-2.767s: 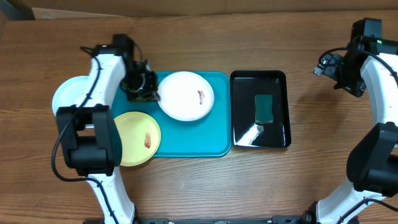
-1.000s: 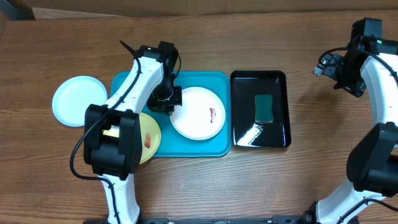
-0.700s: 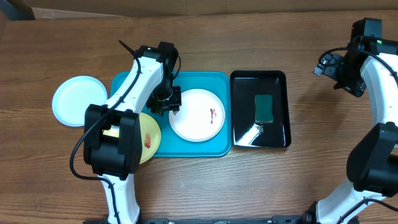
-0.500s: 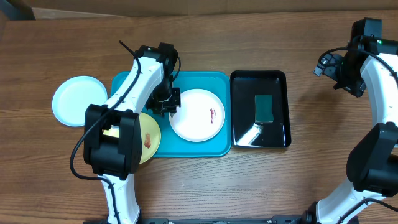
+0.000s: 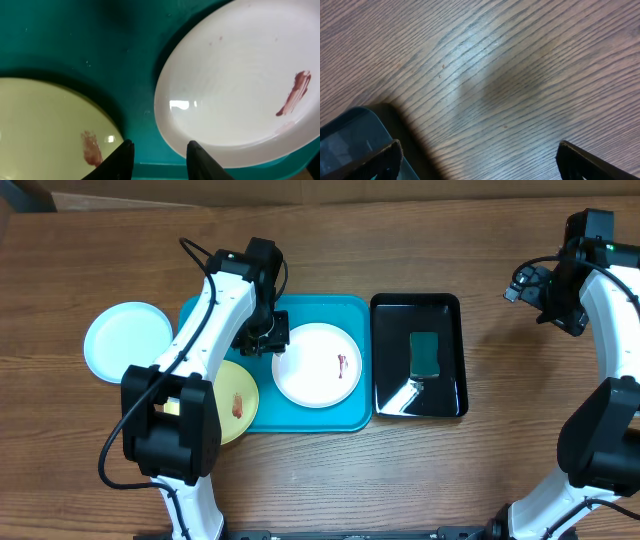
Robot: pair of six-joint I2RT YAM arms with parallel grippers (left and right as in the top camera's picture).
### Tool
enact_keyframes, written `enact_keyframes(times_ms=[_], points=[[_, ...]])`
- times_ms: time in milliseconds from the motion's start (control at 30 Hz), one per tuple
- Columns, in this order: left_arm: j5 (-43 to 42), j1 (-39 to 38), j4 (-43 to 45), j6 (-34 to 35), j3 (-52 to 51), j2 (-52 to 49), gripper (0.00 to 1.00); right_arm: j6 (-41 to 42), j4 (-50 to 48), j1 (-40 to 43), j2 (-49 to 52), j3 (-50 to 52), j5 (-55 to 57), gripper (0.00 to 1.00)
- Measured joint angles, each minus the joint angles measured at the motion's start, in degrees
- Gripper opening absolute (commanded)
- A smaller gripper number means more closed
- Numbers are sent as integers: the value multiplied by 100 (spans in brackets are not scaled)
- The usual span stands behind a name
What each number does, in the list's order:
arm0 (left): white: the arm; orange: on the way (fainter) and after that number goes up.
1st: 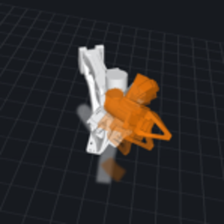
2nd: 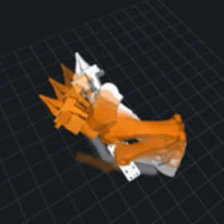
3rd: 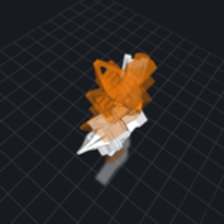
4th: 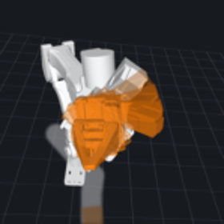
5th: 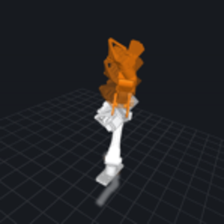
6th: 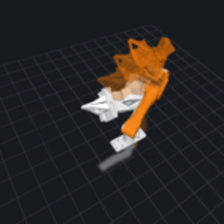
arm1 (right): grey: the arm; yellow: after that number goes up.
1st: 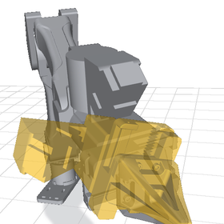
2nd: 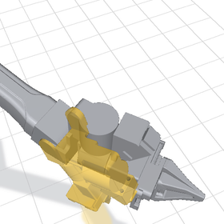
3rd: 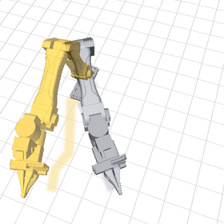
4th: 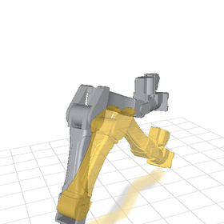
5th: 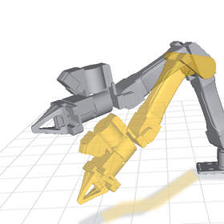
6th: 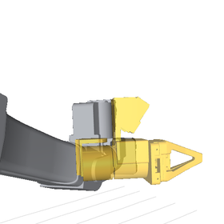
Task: Clean dirty plates on tray and stack at the side
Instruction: 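Hold the white plate steady on the tray with the left gripper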
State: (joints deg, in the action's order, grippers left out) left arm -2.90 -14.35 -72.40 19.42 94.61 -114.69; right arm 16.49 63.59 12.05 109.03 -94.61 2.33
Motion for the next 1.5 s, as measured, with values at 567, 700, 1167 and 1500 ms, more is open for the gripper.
enact_keyframes(times_ms=[567,700,1167,1500], points=[[17,-37,1875,-11,-1696,0,21,-2,4,0,0,0,-2,100],[17,-35,1910,-4,-1711,0,19,-2,7,0,0,0,0,100],[-7,105,1572,-7,-1499,0,11,-7,7,0,0,0,-2,100],[0,105,1558,-7,-1499,0,11,-2,2,0,0,0,0,100]])
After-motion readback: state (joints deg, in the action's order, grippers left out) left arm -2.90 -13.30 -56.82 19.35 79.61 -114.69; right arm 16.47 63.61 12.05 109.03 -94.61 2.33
